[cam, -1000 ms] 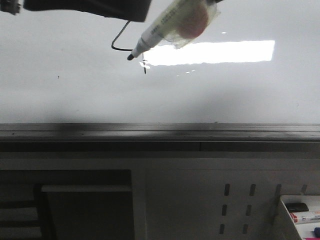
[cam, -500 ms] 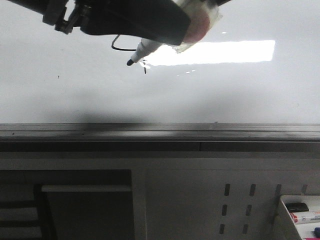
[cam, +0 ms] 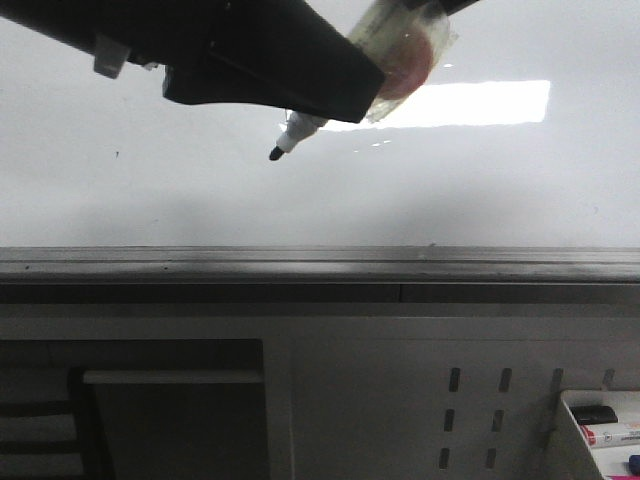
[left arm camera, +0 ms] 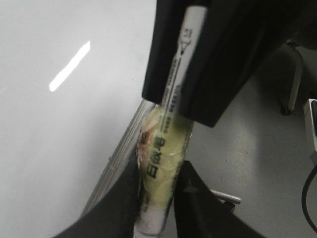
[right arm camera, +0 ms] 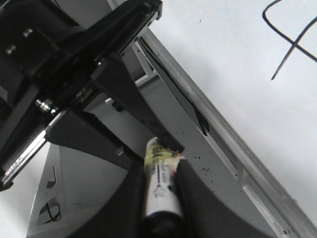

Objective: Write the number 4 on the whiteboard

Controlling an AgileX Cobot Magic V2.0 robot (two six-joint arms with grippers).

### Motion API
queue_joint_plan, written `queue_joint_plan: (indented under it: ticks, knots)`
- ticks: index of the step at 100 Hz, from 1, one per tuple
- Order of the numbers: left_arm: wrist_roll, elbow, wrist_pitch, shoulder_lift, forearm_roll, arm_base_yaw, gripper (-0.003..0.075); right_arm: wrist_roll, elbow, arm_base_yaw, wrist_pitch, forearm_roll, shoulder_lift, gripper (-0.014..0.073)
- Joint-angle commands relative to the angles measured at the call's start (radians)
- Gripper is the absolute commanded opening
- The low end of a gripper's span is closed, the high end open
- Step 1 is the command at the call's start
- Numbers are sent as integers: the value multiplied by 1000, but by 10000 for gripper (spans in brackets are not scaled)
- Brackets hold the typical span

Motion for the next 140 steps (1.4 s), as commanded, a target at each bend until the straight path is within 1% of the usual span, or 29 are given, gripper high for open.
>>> queue_joint_plan:
  ticks: [1,3,15,22,35,45,50,53,61,75,90,111,122,140]
  knots:
    - [-45,-32,-37,-19,-87,-2,-20,-3,-34,-3,-11,46,-27,69]
    - [-45,-32,-39,-19,-87,-2,-20,-3,-34,-3,-11,46,-27,92]
    - [-56,-20,-74,-33,-87,0,-20,-3,-34,-19,-21,46,-30,327]
    - [-79,3,-130,-64,-89,4,-20,-3,-45,-58,-2,42,-44,391]
    - [-83,76,-285,-167,-130,4,-20,-3,-51,-177,6,40,-106,394]
    - [-83,138,-450,-260,-239,4,-20,-3,-49,-285,5,40,-154,394]
    - [-83,151,-529,-302,-297,4,-20,-3,-43,-321,3,40,-176,394]
    - [-83,155,-581,-320,-326,4,-20,-3,-34,-337,-5,49,-190,394]
    - [-83,153,-661,-332,-363,4,-20,-3,-16,-346,-25,73,-216,394]
    - [-91,116,-744,-289,-367,4,-20,-3,10,-346,-25,125,-227,394]
    - [-108,35,-812,-169,-356,13,-20,-3,21,-346,-15,129,-227,394]
    - [-116,-56,-775,-17,-384,77,-20,-3,30,-346,20,127,-227,394]
    - [-155,-69,-752,12,-384,95,-20,-3,30,-346,36,125,-227,394]
    - [-154,-69,-740,18,-382,113,-20,-3,30,-346,35,123,-227,394]
